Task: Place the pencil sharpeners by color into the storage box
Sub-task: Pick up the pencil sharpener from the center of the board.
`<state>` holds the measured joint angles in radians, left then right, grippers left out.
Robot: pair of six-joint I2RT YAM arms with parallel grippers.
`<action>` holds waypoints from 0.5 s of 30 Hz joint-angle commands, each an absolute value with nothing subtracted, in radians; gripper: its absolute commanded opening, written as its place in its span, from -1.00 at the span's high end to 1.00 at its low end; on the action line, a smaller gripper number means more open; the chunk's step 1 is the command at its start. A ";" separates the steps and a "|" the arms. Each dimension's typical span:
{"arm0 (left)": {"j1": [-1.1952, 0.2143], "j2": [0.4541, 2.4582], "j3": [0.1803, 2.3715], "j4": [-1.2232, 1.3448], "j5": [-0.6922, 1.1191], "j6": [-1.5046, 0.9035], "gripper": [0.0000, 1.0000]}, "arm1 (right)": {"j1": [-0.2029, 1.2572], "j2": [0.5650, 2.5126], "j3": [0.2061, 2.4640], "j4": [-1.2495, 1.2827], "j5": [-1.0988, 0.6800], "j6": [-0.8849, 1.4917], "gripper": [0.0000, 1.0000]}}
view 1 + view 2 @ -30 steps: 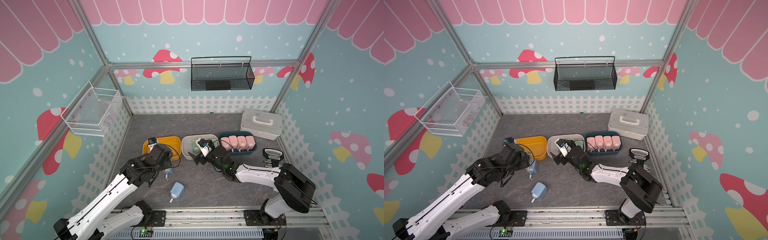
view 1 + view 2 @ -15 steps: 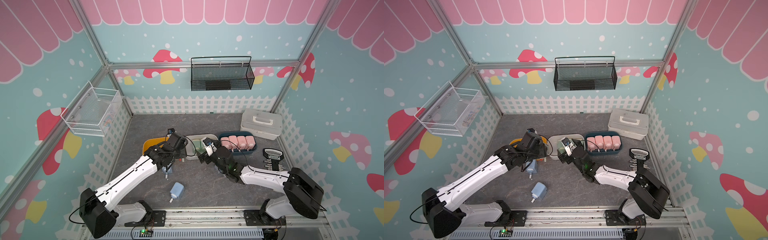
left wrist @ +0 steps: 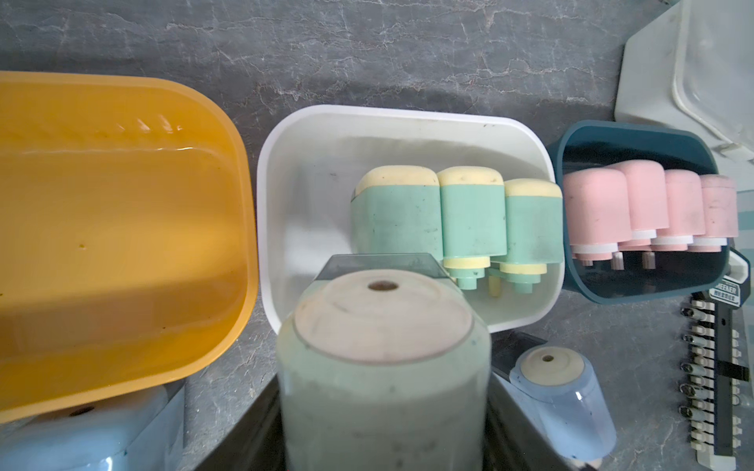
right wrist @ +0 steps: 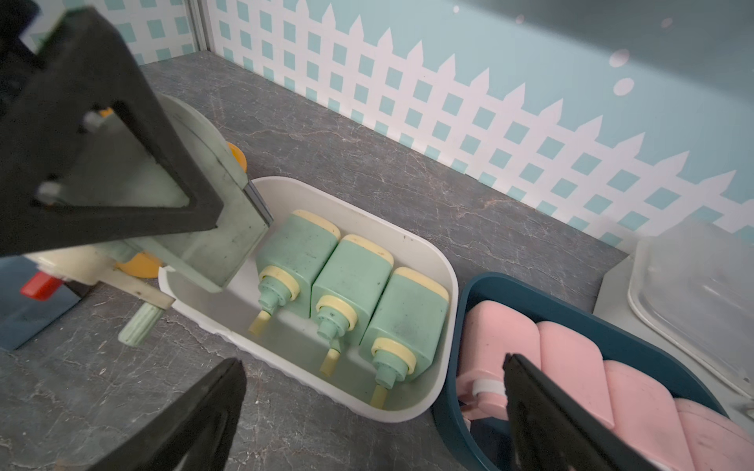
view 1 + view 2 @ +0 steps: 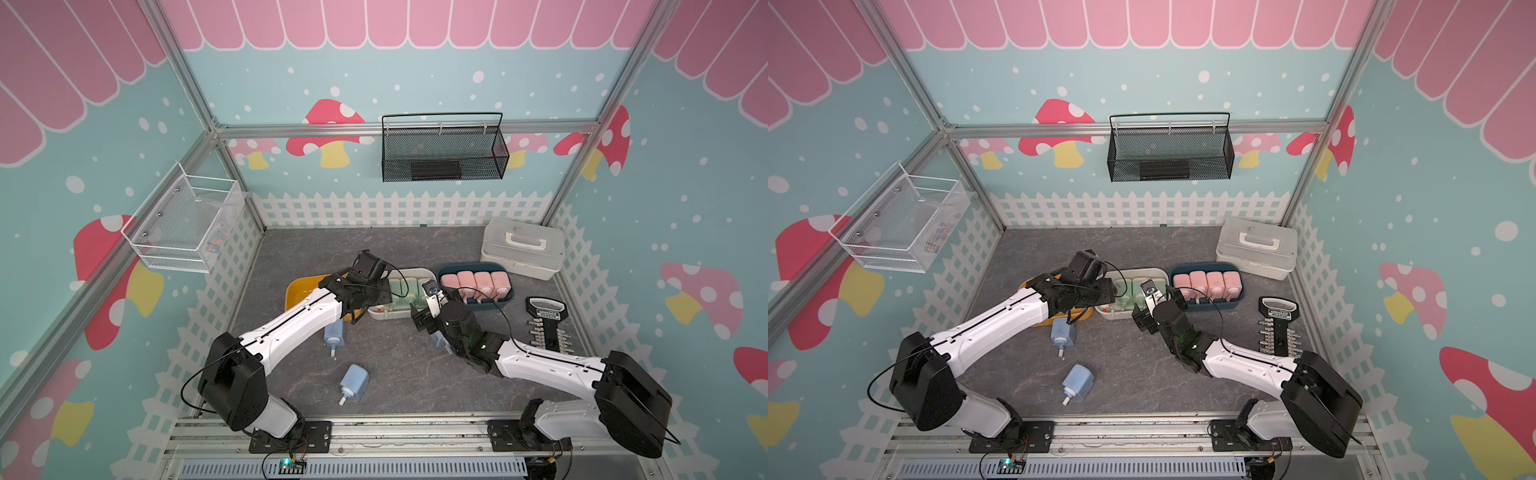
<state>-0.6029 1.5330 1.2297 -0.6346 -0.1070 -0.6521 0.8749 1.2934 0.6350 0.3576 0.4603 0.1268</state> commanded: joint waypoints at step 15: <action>-0.554 1.665 1.414 -0.737 -0.042 -0.518 1.00 | 0.867 1.201 0.587 0.286 0.507 0.168 -0.97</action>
